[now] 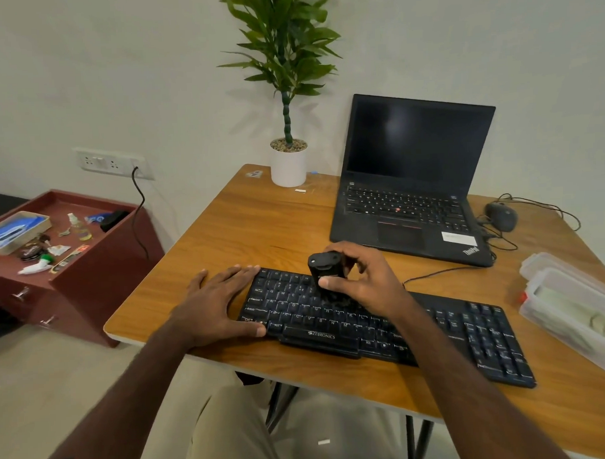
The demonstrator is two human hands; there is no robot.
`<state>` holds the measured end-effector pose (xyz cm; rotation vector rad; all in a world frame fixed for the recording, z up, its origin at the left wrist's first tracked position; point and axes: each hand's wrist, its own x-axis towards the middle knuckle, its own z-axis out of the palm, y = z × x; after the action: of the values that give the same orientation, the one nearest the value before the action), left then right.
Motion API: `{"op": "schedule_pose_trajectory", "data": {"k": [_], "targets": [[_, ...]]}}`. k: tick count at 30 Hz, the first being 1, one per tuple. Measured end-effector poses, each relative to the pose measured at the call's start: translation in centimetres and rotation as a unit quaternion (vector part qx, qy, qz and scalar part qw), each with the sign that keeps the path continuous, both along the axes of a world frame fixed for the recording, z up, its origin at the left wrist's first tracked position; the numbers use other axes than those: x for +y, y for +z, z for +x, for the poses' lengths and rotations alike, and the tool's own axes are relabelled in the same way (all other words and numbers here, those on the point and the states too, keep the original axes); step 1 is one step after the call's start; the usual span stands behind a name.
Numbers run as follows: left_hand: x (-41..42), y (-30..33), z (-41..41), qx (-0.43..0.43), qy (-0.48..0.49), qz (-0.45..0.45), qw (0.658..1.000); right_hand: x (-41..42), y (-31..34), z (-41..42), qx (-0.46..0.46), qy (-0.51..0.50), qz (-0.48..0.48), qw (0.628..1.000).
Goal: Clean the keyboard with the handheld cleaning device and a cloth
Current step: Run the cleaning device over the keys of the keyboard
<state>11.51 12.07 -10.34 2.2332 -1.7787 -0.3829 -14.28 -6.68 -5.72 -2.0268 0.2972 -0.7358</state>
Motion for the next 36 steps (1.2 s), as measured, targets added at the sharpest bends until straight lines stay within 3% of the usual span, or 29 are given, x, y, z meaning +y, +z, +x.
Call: {"op": "schedule_pose_trajectory", "data": {"k": [14,19,27,31,36], "targets": [[0.1,0.4,-0.2,0.003,0.002,0.009,1.0,-0.4,-0.2,-1.9,-0.027,-0.014,0.065,0.997],[0.0,0.2,-0.2,0.006,0.001,0.007,1.0,-2.6,0.8,-6.3,0.01,-0.05,0.023,0.998],[0.0,1.3,-1.8,0.026,0.004,-0.014,1.0,-0.9,0.7,-4.2,-0.041,-0.066,0.015,0.997],[-1.1,2.5,-8.7,-0.073,0.012,-0.104,0.992,0.1,0.3,-3.3,-0.03,-0.062,0.017,0.997],[-3.3,1.0,-14.5,-0.152,-0.013,-0.139,0.978,-0.5,0.9,-4.8,0.009,-0.059,-0.003,0.998]]}}
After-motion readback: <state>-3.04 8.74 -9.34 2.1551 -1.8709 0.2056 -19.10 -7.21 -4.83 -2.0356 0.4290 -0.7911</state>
